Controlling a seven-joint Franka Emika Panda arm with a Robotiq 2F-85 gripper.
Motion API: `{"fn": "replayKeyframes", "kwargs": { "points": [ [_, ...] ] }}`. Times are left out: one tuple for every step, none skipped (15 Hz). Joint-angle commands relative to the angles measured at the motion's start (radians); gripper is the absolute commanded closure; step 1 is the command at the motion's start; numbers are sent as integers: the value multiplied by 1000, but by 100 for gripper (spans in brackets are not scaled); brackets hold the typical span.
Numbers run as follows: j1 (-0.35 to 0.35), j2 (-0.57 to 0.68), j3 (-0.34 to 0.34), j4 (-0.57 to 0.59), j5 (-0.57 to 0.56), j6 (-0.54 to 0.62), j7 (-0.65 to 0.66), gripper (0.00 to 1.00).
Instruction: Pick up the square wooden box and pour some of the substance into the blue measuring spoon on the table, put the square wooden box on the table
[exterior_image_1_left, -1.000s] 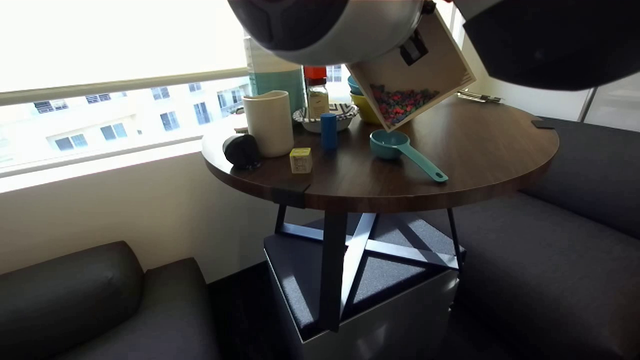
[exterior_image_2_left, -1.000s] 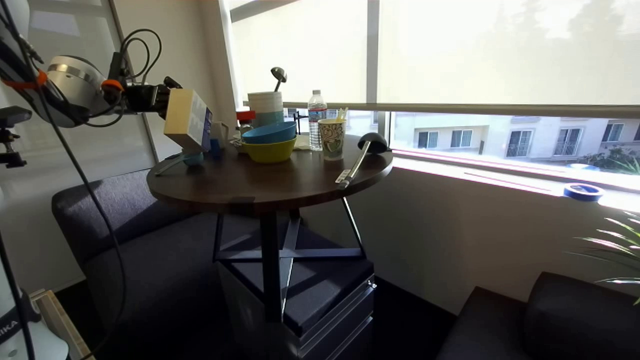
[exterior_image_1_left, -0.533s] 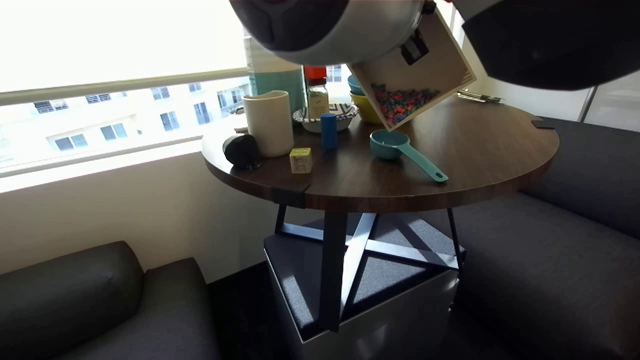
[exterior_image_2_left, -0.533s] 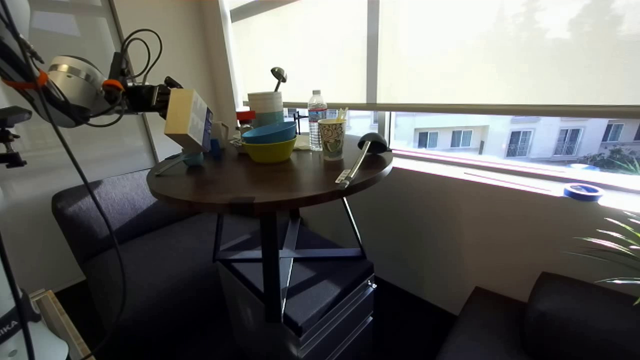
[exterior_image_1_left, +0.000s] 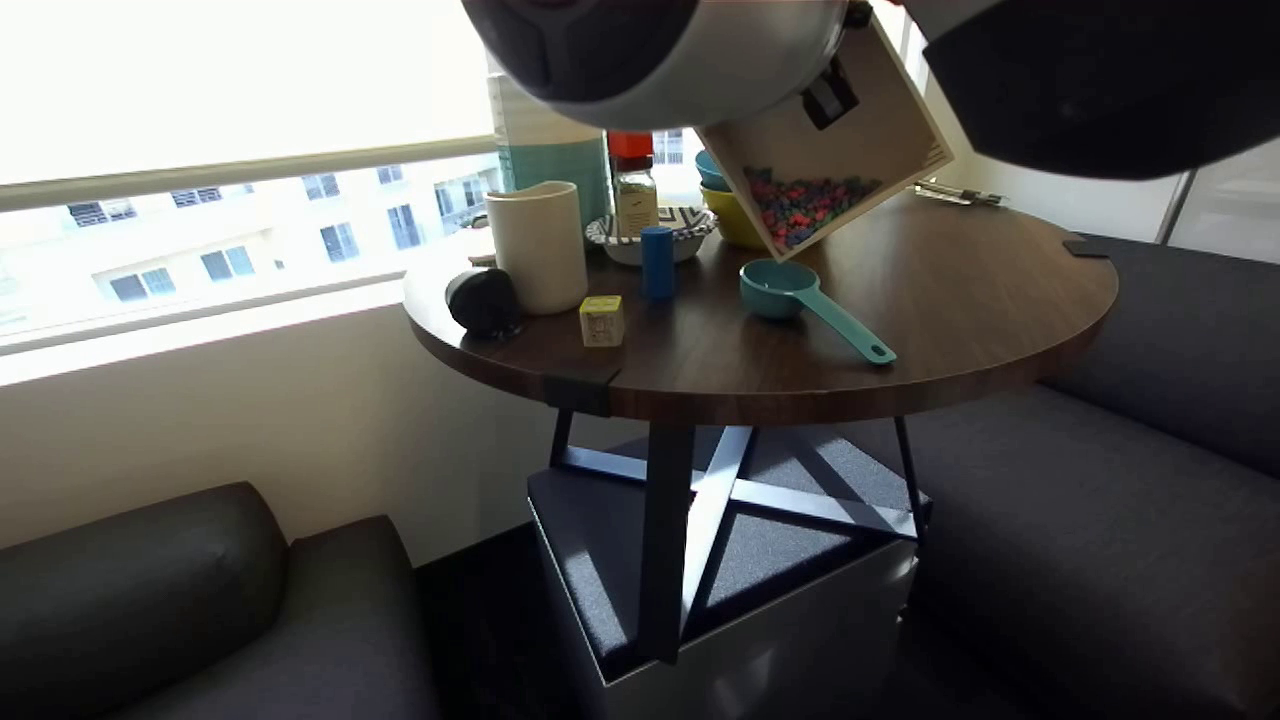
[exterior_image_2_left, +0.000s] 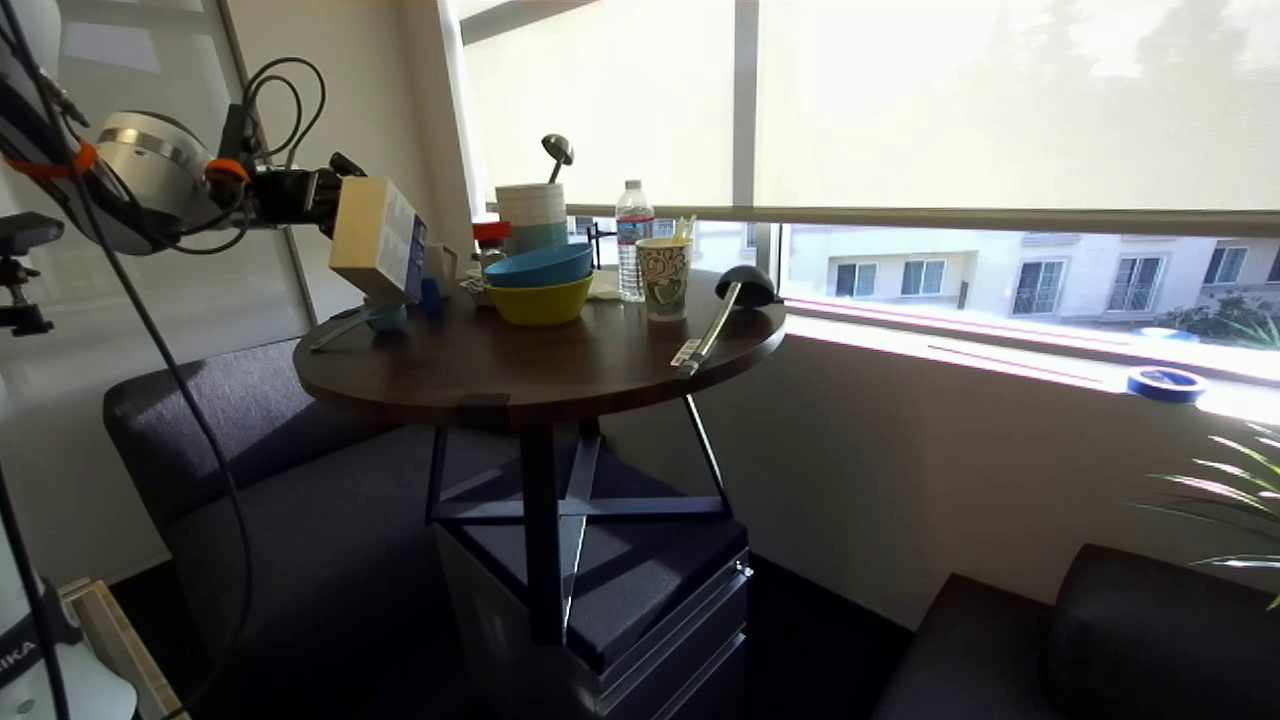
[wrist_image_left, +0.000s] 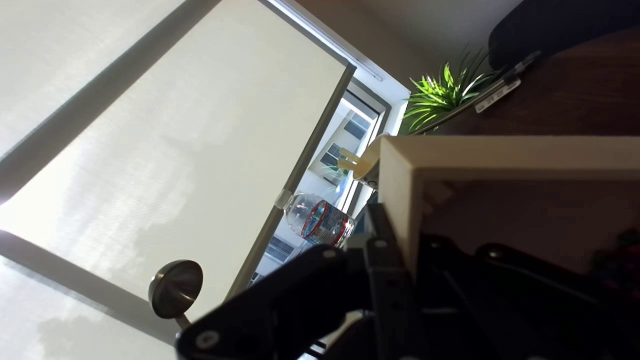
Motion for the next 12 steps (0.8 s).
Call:
{"fn": "replayKeyframes", "kwargs": {
  "points": [
    [3,-34,-2,-17,-4,9,-19,98],
    [2,-30,-3,-15,-5,-3,-22,98],
    [1,-35,-4,-15,8,13,-25,98],
    [1,-32,-4,-16,-4,-1,-22,98],
    [2,-29,-4,-18,-14,-16,-23,98],
    [3,-32,-3,-18,-11,-5,-21,98],
    [4,-26,-3,-19,-25,-26,-26,98],
    [4,-32,-2,-19,-15,-1,-27,98],
    [6,-31,0,-26,-31,-2,-39,98],
    [6,-30,0,-28,-37,-4,-40,98],
    [6,-30,0,-26,-31,-5,-43,98],
    [6,-34,0,-27,-23,2,-49,98]
  ]
}}
